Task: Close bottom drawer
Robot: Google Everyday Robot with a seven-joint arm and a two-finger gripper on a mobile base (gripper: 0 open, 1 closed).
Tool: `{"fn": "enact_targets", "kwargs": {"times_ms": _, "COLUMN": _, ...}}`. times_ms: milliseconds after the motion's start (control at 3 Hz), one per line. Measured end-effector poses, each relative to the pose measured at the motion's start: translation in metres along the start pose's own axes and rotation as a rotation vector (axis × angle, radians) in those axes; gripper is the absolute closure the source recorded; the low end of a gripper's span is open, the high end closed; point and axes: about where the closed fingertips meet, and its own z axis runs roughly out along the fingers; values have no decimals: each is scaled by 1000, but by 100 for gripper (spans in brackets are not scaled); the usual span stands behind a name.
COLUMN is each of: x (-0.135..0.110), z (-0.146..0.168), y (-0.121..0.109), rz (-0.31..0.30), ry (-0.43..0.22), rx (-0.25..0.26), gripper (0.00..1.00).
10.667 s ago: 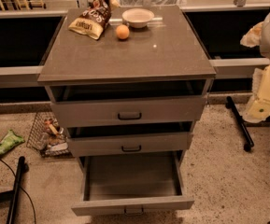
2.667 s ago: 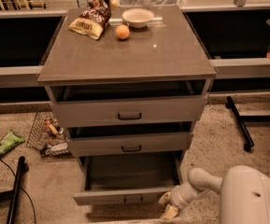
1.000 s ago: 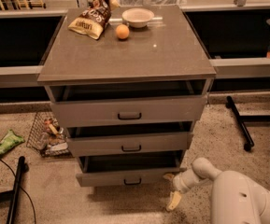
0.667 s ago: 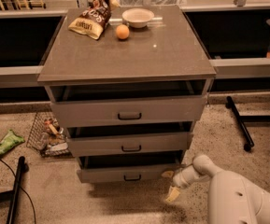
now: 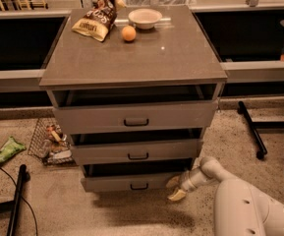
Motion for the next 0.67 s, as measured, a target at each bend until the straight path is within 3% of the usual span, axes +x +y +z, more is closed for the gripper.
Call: {"fn": "enact_targets", "kwargs": {"times_ms": 667, "x": 2, "z": -1, "y": -18, "rz": -1, "ry": -36, "rx": 19, "gripper": 1}}
